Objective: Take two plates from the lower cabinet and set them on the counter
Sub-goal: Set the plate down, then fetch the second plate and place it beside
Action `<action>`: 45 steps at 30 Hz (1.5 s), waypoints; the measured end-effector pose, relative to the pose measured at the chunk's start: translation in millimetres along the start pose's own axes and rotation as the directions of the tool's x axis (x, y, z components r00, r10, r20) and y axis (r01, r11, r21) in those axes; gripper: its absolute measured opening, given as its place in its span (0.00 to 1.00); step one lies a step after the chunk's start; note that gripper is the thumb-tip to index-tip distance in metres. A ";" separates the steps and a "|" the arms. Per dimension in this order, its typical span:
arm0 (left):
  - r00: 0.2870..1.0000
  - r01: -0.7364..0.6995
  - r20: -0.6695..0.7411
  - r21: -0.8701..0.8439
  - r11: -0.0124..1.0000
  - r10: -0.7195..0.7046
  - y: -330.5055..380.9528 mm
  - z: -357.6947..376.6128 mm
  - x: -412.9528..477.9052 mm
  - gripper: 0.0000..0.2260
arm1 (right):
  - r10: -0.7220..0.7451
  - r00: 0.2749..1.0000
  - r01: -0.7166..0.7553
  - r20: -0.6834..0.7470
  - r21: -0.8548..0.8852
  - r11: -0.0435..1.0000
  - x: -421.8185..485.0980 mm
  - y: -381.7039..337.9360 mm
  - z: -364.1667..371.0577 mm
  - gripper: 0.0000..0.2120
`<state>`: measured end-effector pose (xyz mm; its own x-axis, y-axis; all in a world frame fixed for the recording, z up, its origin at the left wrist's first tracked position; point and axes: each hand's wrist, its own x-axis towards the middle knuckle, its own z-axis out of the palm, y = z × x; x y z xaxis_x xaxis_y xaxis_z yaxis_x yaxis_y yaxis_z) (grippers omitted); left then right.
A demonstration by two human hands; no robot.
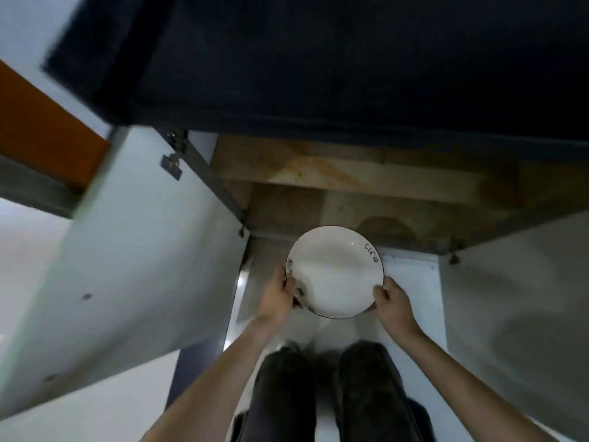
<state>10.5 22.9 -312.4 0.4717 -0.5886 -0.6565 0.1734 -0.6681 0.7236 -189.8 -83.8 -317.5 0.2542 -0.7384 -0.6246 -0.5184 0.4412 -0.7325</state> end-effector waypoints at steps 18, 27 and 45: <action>0.925 -0.304 0.280 0.143 0.942 0.256 271.0 -11.1 -300.5 0.09 | -0.072 0.927 0.178 -0.367 0.264 0.948 -334.3 -193.4 -153.2 0.12; 0.639 -0.581 0.759 0.370 0.726 0.125 288.9 46.4 -295.3 0.06 | 0.315 0.678 0.176 -0.664 0.562 0.808 -411.2 -127.9 -109.3 0.12; 0.213 -0.817 0.947 0.308 0.488 -0.241 168.8 341.9 -473.8 0.04 | 0.737 0.239 0.295 -0.632 0.771 0.565 -565.4 78.8 -216.9 0.11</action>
<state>-479.3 33.4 48.0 -0.7599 -0.3956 -0.5159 -0.5667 0.0143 0.8238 -551.5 257.8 36.7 -0.8375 -0.1736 -0.5182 0.4112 0.4244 -0.8067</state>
